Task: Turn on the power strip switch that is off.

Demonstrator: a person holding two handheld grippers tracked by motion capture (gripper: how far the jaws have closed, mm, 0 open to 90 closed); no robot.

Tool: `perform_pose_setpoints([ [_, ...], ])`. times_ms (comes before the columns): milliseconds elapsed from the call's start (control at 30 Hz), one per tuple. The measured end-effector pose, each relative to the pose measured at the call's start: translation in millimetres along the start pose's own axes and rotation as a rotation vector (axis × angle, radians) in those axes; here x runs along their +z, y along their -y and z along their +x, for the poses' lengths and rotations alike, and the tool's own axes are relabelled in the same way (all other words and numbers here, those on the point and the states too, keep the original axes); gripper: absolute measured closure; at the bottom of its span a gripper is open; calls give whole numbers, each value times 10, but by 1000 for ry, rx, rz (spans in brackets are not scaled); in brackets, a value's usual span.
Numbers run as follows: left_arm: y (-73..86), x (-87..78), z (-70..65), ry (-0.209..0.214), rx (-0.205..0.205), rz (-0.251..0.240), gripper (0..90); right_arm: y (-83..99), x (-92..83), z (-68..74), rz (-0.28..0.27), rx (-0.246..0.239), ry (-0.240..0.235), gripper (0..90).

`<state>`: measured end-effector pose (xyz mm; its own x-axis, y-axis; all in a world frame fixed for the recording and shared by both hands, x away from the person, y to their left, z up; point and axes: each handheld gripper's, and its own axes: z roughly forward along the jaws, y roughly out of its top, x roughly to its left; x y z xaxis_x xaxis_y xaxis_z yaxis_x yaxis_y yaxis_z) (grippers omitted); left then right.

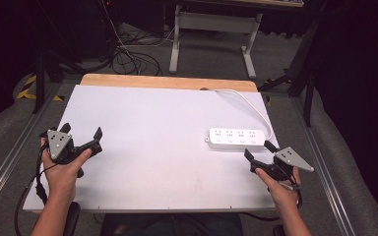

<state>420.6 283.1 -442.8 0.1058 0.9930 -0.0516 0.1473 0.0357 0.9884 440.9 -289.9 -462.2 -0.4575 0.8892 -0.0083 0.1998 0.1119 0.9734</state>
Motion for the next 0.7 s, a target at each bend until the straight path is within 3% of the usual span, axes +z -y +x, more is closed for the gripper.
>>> perform_pose_setpoints([
  [267,-2,6,0,3,0,1,19,-4,-15,8,1,-7,3,179],
  [400,-2,5,4,5,-1,1,20,-13,-25,7,1,-11,0,236],
  [633,-3,8,0,7,-1,-3,19,-49,-50,35,27,-4,-24,371],
  [700,-4,5,2,9,-2,-1,19,-62,-58,60,57,12,-46,476],
])
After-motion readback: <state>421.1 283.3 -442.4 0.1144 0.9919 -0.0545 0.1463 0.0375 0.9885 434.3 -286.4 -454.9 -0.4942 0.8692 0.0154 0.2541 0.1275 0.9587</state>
